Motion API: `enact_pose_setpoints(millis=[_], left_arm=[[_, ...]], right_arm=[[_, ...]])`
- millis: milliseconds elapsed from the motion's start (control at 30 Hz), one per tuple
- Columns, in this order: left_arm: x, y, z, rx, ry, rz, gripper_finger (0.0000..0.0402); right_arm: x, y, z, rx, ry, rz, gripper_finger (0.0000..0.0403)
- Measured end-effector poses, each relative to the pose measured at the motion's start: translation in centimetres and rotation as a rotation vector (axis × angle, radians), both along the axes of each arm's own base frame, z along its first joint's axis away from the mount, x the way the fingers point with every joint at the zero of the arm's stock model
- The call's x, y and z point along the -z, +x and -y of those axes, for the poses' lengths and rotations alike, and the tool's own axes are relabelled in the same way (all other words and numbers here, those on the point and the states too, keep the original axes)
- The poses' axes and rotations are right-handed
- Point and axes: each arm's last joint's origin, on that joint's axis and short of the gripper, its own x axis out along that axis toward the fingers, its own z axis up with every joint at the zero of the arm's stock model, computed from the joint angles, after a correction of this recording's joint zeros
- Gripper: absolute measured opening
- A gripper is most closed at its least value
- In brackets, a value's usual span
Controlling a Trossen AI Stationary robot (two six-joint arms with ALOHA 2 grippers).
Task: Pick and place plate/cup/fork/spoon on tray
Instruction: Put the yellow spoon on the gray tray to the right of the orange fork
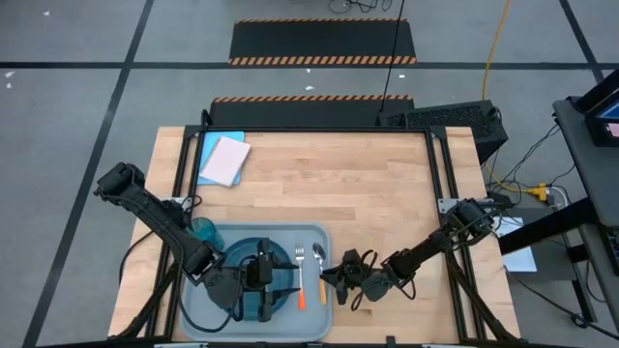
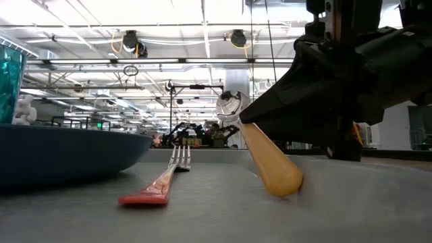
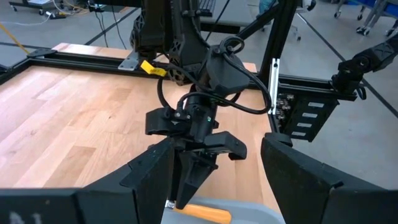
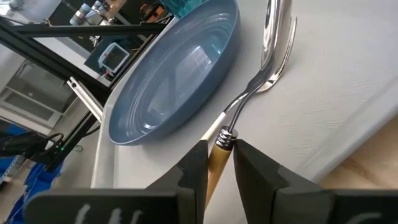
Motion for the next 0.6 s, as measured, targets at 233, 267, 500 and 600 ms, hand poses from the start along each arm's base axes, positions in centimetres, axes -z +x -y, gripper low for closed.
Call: enact_pose_setpoints(millis=[233, 267, 500, 600], left_arm=[[0.00, 0.00, 0.00, 0.000, 0.000, 0.000, 0.0243], [0.00, 0.00, 0.00, 0.000, 0.000, 0.000, 0.0243], [-0.01, -0.13, 0.20, 0.010, -0.008, 0.000, 0.0243], [-0.02, -0.15, 0.22, 0.012, -0.006, 0.001, 0.0243]], right_arm=[[0.03, 0.13, 0.24, 0.009, 0.003, -0.003, 0.0069], [0.06, 0.12, 0.25, 0.008, 0.002, -0.006, 0.0069], [0.20, 0.07, 0.28, 0.014, 0.009, -0.019, 0.0090], [0.20, 0.07, 0.28, 0.015, 0.010, -0.020, 0.0114]])
